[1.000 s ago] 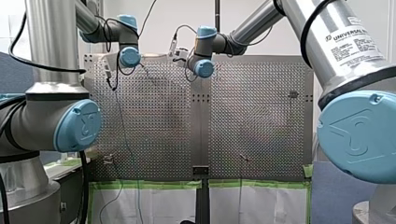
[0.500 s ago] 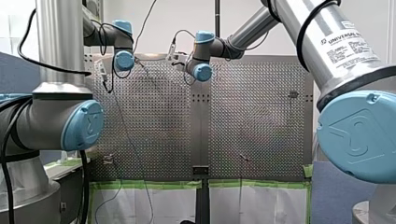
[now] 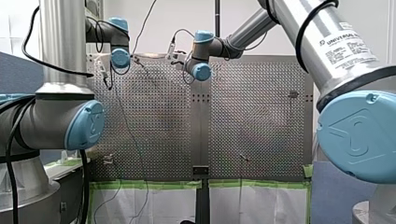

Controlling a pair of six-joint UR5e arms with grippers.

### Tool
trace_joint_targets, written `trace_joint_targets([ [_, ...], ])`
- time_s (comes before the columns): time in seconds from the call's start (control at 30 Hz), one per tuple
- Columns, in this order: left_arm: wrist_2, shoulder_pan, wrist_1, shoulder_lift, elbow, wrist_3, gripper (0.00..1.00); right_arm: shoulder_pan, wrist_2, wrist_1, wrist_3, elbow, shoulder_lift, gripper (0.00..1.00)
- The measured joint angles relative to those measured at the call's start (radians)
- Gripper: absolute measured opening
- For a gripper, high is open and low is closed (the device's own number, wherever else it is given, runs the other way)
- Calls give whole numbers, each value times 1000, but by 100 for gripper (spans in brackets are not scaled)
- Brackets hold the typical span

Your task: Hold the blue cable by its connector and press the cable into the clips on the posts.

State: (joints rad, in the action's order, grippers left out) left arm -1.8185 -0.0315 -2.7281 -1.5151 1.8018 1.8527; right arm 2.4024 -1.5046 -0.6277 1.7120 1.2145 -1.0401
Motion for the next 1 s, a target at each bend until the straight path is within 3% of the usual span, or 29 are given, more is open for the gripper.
trace_joint_targets([
  [0.6,26,-32,-3,-45,-22,35,0,-29,-8,0,0,0,7,0],
  [1.0,106,-48,4,-73,-31,41,0,-42,-8,-1,0,0,22,0],
])
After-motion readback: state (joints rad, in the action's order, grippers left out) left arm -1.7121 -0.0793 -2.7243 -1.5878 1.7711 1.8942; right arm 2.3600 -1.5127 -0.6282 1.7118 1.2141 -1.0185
